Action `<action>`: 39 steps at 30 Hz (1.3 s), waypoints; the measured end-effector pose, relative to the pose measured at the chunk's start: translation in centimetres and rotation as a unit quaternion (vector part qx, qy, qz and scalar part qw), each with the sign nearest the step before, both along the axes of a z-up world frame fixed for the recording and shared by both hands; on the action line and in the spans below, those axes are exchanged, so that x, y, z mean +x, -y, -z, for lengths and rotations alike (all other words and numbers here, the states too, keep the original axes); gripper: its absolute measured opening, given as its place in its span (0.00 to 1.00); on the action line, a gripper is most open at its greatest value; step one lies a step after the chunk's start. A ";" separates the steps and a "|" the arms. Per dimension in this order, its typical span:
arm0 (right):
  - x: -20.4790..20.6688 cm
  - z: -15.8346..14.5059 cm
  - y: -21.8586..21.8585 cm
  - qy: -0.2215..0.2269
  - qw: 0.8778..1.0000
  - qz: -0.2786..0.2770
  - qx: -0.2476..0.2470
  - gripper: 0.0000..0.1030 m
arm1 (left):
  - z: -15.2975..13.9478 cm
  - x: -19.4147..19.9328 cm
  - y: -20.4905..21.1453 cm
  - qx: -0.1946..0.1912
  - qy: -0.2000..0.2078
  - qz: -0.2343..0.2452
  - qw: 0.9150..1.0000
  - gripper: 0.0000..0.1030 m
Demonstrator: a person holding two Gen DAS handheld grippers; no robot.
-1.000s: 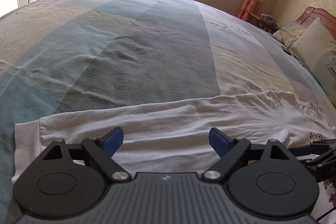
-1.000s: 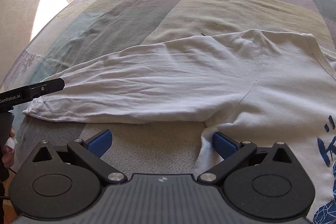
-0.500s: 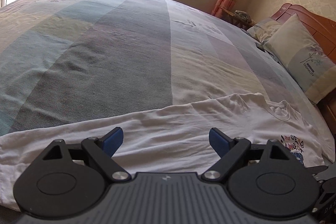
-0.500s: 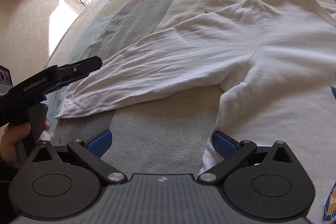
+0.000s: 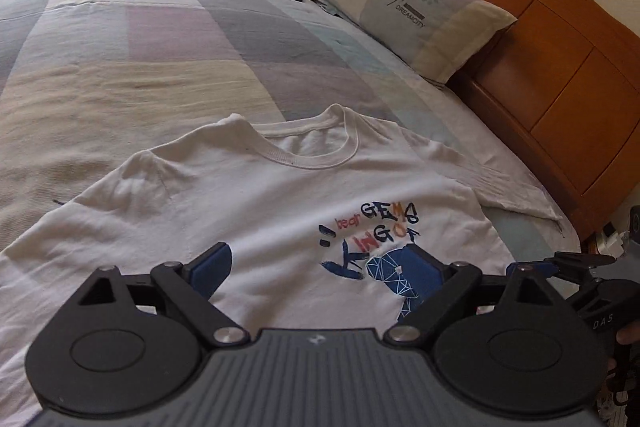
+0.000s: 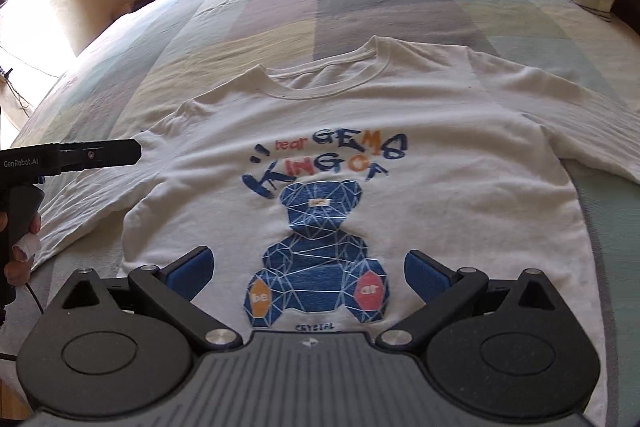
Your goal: Fold clothes
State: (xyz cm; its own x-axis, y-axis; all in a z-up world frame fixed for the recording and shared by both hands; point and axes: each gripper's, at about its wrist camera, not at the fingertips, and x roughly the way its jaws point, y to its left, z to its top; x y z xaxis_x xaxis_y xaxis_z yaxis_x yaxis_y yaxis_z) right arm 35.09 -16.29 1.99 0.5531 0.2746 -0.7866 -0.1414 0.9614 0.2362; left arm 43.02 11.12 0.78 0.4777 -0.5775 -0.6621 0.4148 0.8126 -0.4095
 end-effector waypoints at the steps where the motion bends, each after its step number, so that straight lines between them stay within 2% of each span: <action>1: -0.1 -0.1 1.2 0.006 1.000 0.010 -0.008 1.00 | -0.1 0.3 0.7 -0.001 -0.002 0.009 1.000 0.89; 4: 0.5 -0.6 4.2 0.026 0.999 0.020 -0.023 1.00 | -0.1 0.9 2.0 -0.021 -0.003 0.014 1.000 0.89; 7: 2.6 -1.1 5.7 0.050 0.998 -0.002 -0.026 1.00 | 0.8 2.4 2.2 -0.053 -0.035 -0.021 0.998 0.89; 9: 5.2 -0.8 5.6 0.060 0.997 -0.027 -0.043 1.00 | 1.8 3.3 2.4 -0.054 -0.057 -0.051 0.996 0.89; 11: 8.1 -0.3 5.2 0.067 0.994 -0.049 -0.071 1.00 | 2.7 3.9 3.0 -0.019 -0.063 -0.082 0.994 0.89; 14: 12.7 1.7 3.9 0.051 0.989 -0.060 -0.124 1.00 | 4.0 4.2 3.7 0.022 -0.071 -0.113 0.991 0.89; 17: 15.4 4.5 2.5 0.019 0.983 -0.097 -0.154 1.00 | 4.6 4.5 4.4 0.057 -0.041 -0.128 0.989 0.89; 19: 16.9 5.7 2.3 0.014 0.984 -0.107 -0.142 1.00 | 4.7 5.6 4.9 0.076 -0.029 -0.134 0.988 0.89; 22: 19.4 6.3 2.3 0.019 0.988 -0.103 -0.113 1.00 | 4.9 8.3 5.6 0.092 -0.018 -0.144 0.985 0.96; 29: 25.1 6.4 0.4 0.038 0.989 -0.099 -0.104 1.00 | 5.7 14.5 7.0 0.149 0.014 -0.148 0.978 0.99; 35: 27.6 6.7 -0.5 0.049 0.988 -0.089 -0.112 1.00 | 4.8 15.7 6.1 0.130 -0.010 -0.140 0.982 0.98; 39: 27.9 4.8 1.0 0.026 0.989 -0.113 -0.087 1.00 | 1.8 13.8 4.7 0.132 -0.013 -0.142 0.981 0.98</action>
